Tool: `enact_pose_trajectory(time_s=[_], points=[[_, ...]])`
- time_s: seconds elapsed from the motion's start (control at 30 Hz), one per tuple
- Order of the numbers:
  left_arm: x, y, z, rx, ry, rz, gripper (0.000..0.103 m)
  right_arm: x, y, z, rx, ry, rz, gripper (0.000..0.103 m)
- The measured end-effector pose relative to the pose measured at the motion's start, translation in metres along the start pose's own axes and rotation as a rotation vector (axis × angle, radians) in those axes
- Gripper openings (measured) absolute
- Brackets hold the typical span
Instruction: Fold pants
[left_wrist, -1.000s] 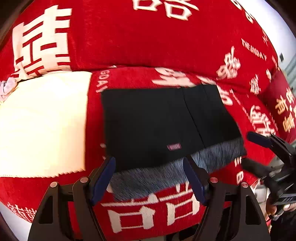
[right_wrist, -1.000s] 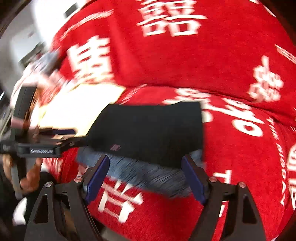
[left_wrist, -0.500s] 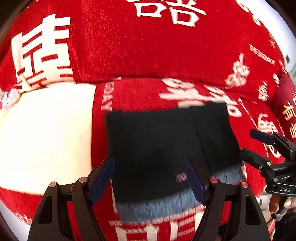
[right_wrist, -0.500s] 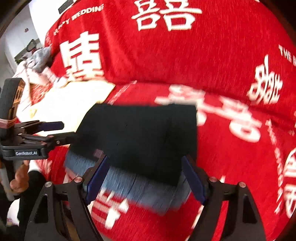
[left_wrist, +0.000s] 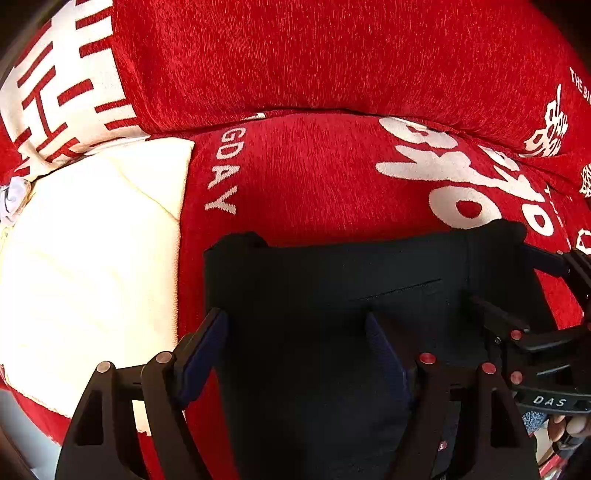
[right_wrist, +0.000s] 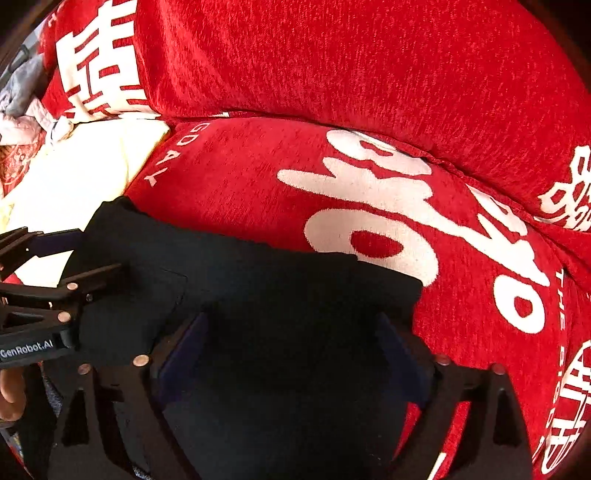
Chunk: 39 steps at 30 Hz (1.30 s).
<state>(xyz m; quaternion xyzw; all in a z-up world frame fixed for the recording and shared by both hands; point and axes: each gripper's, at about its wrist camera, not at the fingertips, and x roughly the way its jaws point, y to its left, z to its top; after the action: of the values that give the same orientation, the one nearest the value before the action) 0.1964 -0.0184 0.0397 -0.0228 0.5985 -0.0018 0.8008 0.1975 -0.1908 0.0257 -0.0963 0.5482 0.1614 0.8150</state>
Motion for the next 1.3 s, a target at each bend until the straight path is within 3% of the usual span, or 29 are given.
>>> enact_pose_trajectory(time_s=[0.17,0.4,0.57,0.63,0.67,0.83,0.97,1.07,1.3], points=[[-0.016,0.001,-0.003,0.004,-0.02,0.013,0.077,-0.021,0.003,-0.004,0.016,-0.015,-0.015,0.096],[-0.064,0.001,-0.053,0.007,-0.102,-0.017,0.077,-0.099,0.039,-0.071,-0.053,-0.2,0.027,0.096],[-0.045,-0.008,-0.081,0.026,-0.035,-0.006,0.078,-0.077,0.051,-0.11,-0.065,-0.119,0.077,0.096],[-0.031,-0.004,-0.084,-0.018,-0.02,-0.003,0.091,-0.061,0.047,-0.116,-0.054,-0.092,0.064,0.096],[-0.031,-0.001,-0.083,-0.036,-0.023,-0.006,0.092,-0.06,0.047,-0.118,-0.056,-0.105,0.053,0.096],[-0.056,-0.001,-0.094,-0.026,-0.074,0.015,0.092,-0.09,0.055,-0.121,-0.028,-0.152,0.003,0.096],[-0.077,-0.008,-0.117,-0.026,-0.129,0.033,0.092,-0.115,0.058,-0.133,0.028,-0.197,-0.095,0.097],[-0.085,-0.014,-0.126,-0.031,-0.141,0.065,0.092,-0.122,0.057,-0.135,0.093,-0.195,-0.175,0.097],[-0.091,-0.026,-0.143,-0.005,-0.165,0.093,0.092,-0.117,0.053,-0.126,0.17,-0.15,-0.23,0.098]])
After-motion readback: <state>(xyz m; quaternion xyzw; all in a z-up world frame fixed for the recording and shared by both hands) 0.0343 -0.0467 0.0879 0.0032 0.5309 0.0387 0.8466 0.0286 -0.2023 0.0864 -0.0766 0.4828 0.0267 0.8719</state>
